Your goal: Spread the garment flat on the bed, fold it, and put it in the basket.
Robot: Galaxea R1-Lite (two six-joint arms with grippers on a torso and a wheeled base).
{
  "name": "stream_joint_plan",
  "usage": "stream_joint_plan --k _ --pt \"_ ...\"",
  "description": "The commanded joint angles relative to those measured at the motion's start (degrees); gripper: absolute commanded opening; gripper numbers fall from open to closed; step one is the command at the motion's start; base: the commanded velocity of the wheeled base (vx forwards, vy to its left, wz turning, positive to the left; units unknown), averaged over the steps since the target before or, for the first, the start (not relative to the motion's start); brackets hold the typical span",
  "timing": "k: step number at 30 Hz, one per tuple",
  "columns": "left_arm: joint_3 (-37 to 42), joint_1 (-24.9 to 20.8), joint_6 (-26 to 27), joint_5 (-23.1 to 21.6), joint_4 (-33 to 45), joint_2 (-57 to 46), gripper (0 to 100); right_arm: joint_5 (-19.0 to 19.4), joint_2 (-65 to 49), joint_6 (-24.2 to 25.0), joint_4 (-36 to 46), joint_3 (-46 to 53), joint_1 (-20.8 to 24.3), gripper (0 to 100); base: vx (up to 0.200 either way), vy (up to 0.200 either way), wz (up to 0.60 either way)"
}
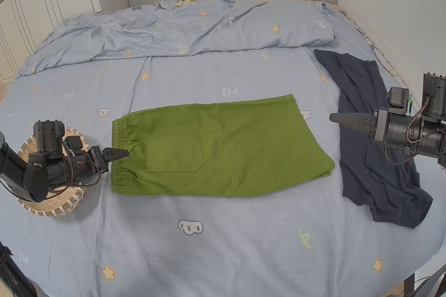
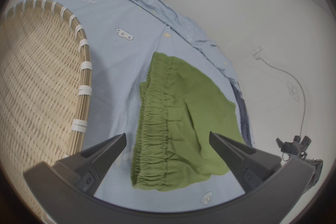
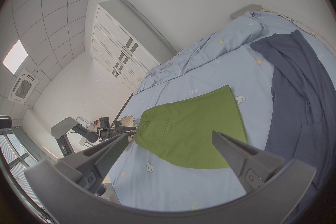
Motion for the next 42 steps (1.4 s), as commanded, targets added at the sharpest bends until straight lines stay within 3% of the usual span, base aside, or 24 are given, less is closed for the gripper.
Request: stream_joint_plan --k 1,9,20,23,25,31,39,40,42 --pt "0.28 -0.80 0.84 1.22 -1.54 4.73 100 0.03 0.07 -0.05 -0.08 0.07 0.21 100 0.000 0.000 0.00" --pt "-0.25 -3.08 0.49 1.49 -7.52 9.39 100 0.03 0.16 -0.14 -0.08 0.07 0.21 100 0.000 0.000 0.00" --pt "-2.80 -2.20 -1.44 0.61 -8.83 10.97 100 0.03 0.51 -0.23 -0.08 0.07 0.21 100 0.000 0.000 0.00" --pt "-4.73 -1.68 -6.54 -2.20 -8.57 11.58 100 0.03 0.51 -0.23 -0.08 0.07 0.21 100 0.000 0.000 0.00" --pt "-5.96 -0.27 -9.70 -6.51 -9.10 13.87 100 0.03 0.95 -0.23 -0.08 0.07 0.21 100 0.000 0.000 0.00" --pt "-7.46 2.02 -10.41 -12.22 -8.66 14.40 100 -0.06 1.30 -0.23 -0.69 0.07 0.21 100 0.000 0.000 0.00" --pt "-8.86 1.66 -11.55 -12.31 -8.66 15.19 100 0.03 2.26 -0.23 -0.78 -0.20 -0.41 100 0.000 0.000 0.00" --pt "-8.95 1.58 -11.55 -12.31 -8.66 15.10 0 0.03 2.53 -0.23 -0.78 -0.28 -0.41 100 0.000 0.000 0.00" --pt "-9.04 1.40 -11.55 -12.31 -8.48 14.84 0 0.03 2.79 -0.23 -0.78 -0.28 -0.41 100 0.000 0.000 0.00"
